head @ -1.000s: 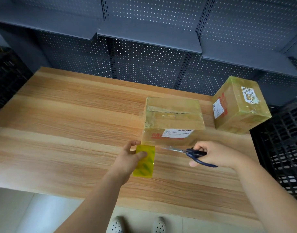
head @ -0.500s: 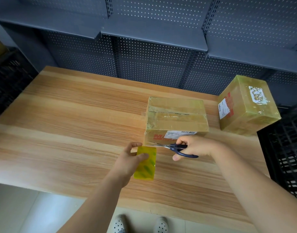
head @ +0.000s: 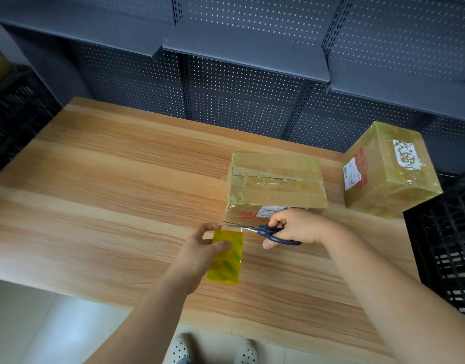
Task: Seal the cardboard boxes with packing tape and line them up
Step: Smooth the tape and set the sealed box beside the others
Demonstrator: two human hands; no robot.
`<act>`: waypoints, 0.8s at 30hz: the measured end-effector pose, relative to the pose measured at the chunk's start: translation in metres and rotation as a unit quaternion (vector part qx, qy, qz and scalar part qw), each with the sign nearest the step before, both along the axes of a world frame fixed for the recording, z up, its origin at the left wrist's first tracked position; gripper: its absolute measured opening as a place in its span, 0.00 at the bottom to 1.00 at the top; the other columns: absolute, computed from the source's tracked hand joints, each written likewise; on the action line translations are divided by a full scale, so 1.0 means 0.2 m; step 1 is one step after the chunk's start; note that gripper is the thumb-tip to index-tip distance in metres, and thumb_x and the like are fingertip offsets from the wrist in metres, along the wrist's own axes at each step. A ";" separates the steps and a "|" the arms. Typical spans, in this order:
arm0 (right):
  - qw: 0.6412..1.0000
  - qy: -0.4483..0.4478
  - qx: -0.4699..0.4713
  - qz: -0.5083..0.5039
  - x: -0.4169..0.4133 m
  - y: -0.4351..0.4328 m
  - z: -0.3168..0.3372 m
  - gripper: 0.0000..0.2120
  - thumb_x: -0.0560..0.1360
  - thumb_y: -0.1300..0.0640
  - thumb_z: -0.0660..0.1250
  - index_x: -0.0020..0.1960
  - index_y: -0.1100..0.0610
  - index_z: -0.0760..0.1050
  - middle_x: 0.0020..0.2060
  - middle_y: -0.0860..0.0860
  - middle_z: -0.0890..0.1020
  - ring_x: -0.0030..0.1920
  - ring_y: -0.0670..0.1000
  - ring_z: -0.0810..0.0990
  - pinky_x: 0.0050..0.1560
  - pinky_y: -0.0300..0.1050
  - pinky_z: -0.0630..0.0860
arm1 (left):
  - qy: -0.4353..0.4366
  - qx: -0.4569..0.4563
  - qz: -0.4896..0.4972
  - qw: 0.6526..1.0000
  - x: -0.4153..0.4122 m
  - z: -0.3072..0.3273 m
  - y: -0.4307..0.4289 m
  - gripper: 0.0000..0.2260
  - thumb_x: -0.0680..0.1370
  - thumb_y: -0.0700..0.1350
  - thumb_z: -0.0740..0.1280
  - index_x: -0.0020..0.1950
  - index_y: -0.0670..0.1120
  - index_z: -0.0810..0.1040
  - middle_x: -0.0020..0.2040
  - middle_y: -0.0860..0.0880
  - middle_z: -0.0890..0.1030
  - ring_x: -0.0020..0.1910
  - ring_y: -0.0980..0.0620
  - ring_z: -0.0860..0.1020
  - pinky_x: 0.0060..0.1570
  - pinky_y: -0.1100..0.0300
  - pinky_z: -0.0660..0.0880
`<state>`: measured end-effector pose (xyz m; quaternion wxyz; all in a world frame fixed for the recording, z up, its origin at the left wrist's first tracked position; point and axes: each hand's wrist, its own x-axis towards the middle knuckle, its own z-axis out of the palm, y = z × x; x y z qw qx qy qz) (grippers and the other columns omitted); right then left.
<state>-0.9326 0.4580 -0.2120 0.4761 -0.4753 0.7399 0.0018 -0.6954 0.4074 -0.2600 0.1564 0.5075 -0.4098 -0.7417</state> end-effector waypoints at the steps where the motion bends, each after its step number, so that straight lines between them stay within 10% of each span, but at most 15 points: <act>1: 1.000 0.004 -0.002 -0.003 0.00 0.00 0.00 0.21 0.62 0.37 0.78 0.47 0.47 0.79 0.43 0.46 0.81 0.40 0.46 0.77 0.41 0.40 0.71 | -0.001 0.001 0.001 1.000 0.00 0.00 0.00 0.15 0.74 0.35 0.72 0.56 0.47 0.75 0.43 0.43 0.84 0.38 0.43 0.82 0.41 0.48 0.79; 24: 0.998 0.019 -0.061 -0.016 -0.03 -0.01 -0.02 0.22 0.57 0.41 0.82 0.43 0.49 0.78 0.40 0.46 0.82 0.38 0.47 0.77 0.40 0.42 0.72 | -0.064 0.001 0.017 0.998 -0.02 0.00 0.05 0.21 0.71 0.40 0.76 0.61 0.51 0.74 0.50 0.43 0.83 0.47 0.41 0.83 0.50 0.42 0.80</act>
